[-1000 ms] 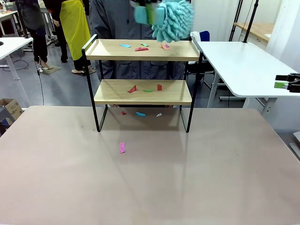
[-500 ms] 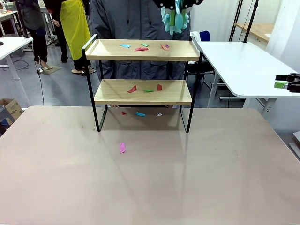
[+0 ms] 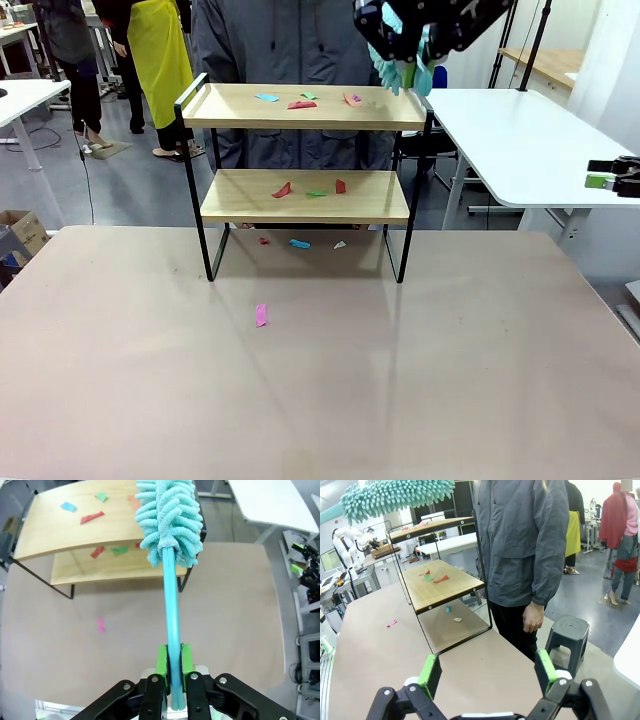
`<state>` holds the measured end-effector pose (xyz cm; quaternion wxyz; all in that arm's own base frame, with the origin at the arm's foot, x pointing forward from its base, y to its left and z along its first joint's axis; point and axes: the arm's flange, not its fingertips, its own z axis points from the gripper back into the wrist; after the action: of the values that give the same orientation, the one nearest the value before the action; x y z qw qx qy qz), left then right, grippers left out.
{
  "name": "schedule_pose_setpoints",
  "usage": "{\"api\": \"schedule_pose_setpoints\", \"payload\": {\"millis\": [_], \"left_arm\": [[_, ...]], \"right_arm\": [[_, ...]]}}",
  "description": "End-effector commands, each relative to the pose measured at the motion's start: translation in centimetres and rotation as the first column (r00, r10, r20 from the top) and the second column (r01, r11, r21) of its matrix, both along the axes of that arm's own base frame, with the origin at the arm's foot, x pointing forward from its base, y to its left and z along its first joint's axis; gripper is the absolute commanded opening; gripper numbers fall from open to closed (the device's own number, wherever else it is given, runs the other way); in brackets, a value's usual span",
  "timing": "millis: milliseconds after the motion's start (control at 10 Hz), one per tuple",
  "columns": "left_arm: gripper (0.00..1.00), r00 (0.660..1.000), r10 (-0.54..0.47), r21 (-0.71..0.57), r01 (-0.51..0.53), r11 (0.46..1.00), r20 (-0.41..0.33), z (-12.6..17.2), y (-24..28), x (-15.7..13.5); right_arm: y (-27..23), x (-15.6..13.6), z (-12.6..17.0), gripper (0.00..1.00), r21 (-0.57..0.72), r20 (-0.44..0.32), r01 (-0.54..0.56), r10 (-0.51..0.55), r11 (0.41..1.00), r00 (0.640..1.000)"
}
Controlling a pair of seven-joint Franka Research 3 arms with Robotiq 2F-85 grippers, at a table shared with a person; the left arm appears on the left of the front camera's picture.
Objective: Clean the shelf.
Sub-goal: Clean the specific section of the Shelf indicated by the human with the Duster.
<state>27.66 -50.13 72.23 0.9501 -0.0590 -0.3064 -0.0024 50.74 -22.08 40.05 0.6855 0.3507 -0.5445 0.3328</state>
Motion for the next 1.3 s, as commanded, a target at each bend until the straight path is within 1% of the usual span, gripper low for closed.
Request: {"api": "schedule_pose_setpoints", "payload": {"millis": [0, 200, 400, 500, 600, 700, 800, 900, 1000, 1200], "left_arm": [[0.13, 1.0, 0.024, -0.018, -0.024, 1.0, 0.009, -0.3, -0.6, 0.2], [0.13, 0.999, -0.001, -0.006, 0.001, 1.0, -0.05, -2.1, -1.5, 0.2], [0.13, 0.994, -0.014, 0.0, 0.014, 1.0, -0.109, -3.2, -1.6, 0.9], [0.13, 0.988, -0.017, 0.01, 0.019, 1.0, -0.155, -3.5, -1.5, 1.4], [0.13, 0.982, -0.008, 0.008, 0.01, 1.0, -0.19, -3.6, -1.2, 1.9], [0.13, 0.976, 0.04, 0.03, -0.034, 0.999, -0.212, -3.3, -0.8, 2.3], [0.13, 0.99, -0.004, 0.009, 0.006, 1.0, -0.142, -4.4, -2.0, 1.6], [0.13, 0.99, -0.004, 0.009, 0.006, 1.0, -0.142, -4.4, -2.0, 1.6], [0.13, 0.985, 0.019, 0.014, -0.017, 1.0, -0.172, -4.3, -1.4, 2.2], [0.13, 0.977, 0.019, 0.05, -0.009, 0.999, -0.214, -4.0, 0.6, 3.4]], "right_arm": [[0.3, 0.0, 0.3, 1.0, -0.003, 0.005, 0.003, -0.003, 1.0, 1.0], [0.3, 0.0, 0.3, 1.0, -0.003, 0.005, 0.003, -0.003, 1.0, 1.0], [0.3, 0.0, 0.3, 1.0, -0.003, 0.005, 0.003, -0.003, 1.0, 1.0], [0.3, 0.0, 0.3, 1.0, -0.003, 0.005, 0.003, -0.003, 1.0, 1.0], [0.3, 0.0, 0.3, 1.0, -0.003, 0.005, 0.003, -0.003, 1.0, 1.0], [0.3, 0.0, 0.3, 1.0, -0.003, 0.005, 0.003, -0.003, 1.0, 1.0], [0.3, 0.0, 0.3, 1.0, -0.003, 0.005, 0.003, -0.003, 1.0, 1.0], [0.3, 0.0, 0.3, 1.0, -0.003, 0.005, 0.003, -0.003, 1.0, 1.0], [0.3, 0.0, 0.3, 1.0, -0.003, 0.005, 0.003, -0.003, 1.0, 1.0], [0.3, 0.0, 0.3, 1.0, -0.003, 0.005, 0.003, -0.003, 1.0, 1.0]]}}
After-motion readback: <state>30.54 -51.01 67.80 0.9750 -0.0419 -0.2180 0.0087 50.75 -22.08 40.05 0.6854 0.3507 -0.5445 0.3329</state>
